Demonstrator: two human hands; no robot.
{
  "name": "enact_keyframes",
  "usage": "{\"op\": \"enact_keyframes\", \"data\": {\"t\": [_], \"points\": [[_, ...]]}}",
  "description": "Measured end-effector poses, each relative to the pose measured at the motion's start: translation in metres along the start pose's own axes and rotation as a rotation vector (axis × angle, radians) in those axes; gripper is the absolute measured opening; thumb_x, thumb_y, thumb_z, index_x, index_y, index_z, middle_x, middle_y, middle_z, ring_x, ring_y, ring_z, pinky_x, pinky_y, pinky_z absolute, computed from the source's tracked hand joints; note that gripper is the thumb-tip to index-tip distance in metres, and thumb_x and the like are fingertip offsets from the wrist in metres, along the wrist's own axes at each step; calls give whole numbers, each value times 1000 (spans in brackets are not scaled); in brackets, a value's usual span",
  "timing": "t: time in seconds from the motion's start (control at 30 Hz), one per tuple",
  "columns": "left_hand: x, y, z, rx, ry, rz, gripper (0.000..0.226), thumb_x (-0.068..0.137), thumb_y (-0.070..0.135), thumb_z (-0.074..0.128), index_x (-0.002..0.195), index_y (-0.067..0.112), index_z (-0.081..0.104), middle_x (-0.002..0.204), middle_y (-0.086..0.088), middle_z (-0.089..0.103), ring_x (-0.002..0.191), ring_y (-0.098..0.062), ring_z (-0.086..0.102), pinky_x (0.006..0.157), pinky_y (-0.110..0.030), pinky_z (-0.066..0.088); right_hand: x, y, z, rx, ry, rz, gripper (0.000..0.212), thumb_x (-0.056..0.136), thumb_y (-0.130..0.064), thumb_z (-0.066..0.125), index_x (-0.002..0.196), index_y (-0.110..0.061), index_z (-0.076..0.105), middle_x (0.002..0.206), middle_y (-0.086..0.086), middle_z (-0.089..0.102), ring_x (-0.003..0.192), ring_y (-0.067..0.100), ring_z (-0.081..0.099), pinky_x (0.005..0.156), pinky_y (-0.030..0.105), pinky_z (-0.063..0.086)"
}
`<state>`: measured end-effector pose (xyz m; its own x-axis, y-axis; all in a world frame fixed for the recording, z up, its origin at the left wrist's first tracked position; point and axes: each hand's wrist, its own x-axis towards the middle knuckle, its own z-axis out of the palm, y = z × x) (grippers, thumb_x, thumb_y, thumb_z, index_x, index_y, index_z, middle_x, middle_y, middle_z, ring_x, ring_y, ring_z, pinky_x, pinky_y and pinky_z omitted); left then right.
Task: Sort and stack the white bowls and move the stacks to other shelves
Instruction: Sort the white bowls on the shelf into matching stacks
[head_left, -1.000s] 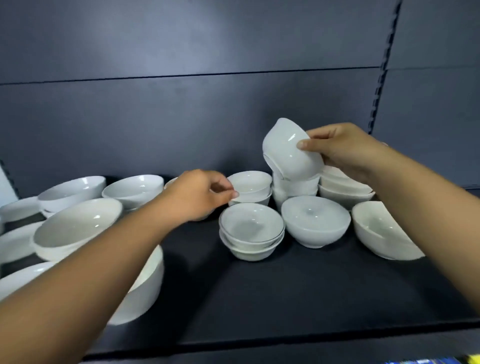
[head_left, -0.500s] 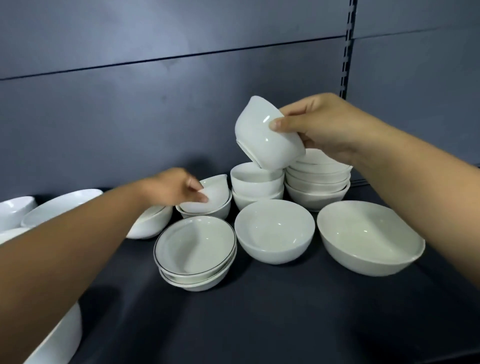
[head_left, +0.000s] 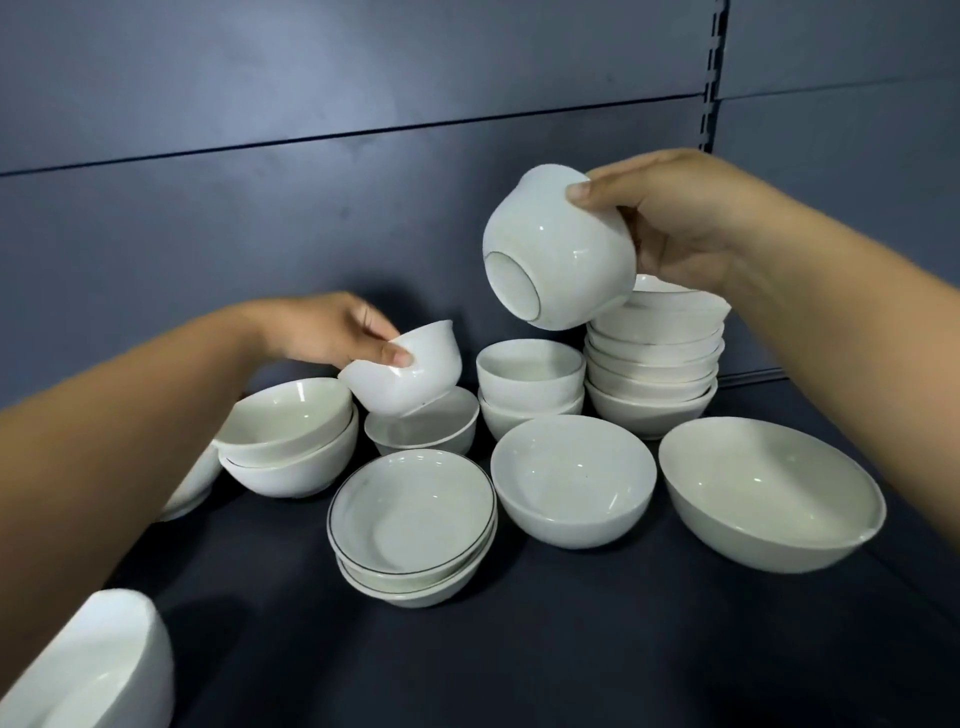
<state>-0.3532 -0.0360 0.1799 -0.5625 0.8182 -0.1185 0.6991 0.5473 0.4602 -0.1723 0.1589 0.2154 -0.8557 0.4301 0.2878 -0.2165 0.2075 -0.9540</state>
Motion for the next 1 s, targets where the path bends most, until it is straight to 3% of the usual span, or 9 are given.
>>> {"op": "enact_keyframes", "data": {"t": [0.07, 0.17, 0.23, 0.3, 0.33, 0.47, 0.7, 0.8, 1.0], "points": [[-4, 3, -8, -2, -50, 19, 39, 50, 58, 77, 74, 28, 74, 75, 13, 71, 70, 0, 62, 62, -8, 49, 1, 0, 2, -71, -33, -10, 11, 86, -7, 58, 78, -12, 63, 74, 1, 64, 56, 9, 62, 57, 23, 53], [-9, 8, -19, 18, -133, 55, 67, 29, 74, 73, 79, 31, 75, 87, 13, 74, 80, 1, 67, 64, -4, 47, -2, 1, 9, -444, -115, -124, 10, 86, -11, 59, 83, -16, 67, 79, -2, 64, 68, 8, 59, 66, 20, 48], [-14, 11, -23, 53, -157, 54, 38, 49, 61, 77, 76, 34, 75, 90, 12, 74, 85, -1, 66, 69, -5, 48, -5, 0, 17, -718, -182, -238, 13, 87, -12, 58, 91, -15, 70, 84, -4, 65, 67, 3, 55, 64, 9, 43], [-16, 14, -24, 89, -121, 45, 4, 74, 30, 71, 75, 33, 74, 90, 13, 73, 84, 1, 65, 72, -3, 47, -6, 0, 26, -892, -222, -311, 17, 88, -12, 56, 98, -12, 70, 93, -1, 68, 70, -1, 53, 61, 6, 41], [-18, 14, -26, 109, -100, 56, 13, 78, 22, 68, 76, 33, 72, 90, 15, 73, 83, 3, 65, 73, -3, 46, -5, 1, 29, -938, -226, -327, 19, 88, -12, 56, 99, -11, 70, 97, 1, 69, 73, -1, 52, 63, 9, 41], [-27, 10, -34, 81, 11, 81, 19, 79, 19, 67, 75, 37, 72, 86, 22, 72, 79, 10, 63, 76, -7, 43, -2, 7, 33, -1018, -212, -318, 21, 88, -12, 54, 102, -13, 70, 103, 2, 69, 85, 8, 55, 70, 19, 39], [-34, 7, -44, 146, 146, 112, 12, 77, 22, 69, 85, 31, 72, 88, 28, 67, 86, 7, 62, 82, -10, 41, 8, 9, 36, -948, -184, -319, 19, 87, -13, 57, 99, -17, 72, 95, -5, 69, 80, 0, 55, 61, 3, 39], [-31, 0, -40, 177, 199, 129, 13, 77, 23, 70, 88, 29, 73, 87, 31, 66, 76, 11, 60, 80, -9, 41, 12, 8, 36, -940, -166, -334, 18, 87, -13, 58, 97, -15, 72, 96, 0, 70, 78, 2, 56, 60, 3, 38], [-14, -8, 4, 345, 192, 176, 20, 82, 23, 66, 102, 22, 72, 94, 9, 70, 76, -2, 58, 73, -13, 41, 18, 11, 46, -983, -118, -396, 19, 87, -13, 58, 101, -10, 70, 106, 9, 69, 104, 22, 59, 77, 20, 38]]}}
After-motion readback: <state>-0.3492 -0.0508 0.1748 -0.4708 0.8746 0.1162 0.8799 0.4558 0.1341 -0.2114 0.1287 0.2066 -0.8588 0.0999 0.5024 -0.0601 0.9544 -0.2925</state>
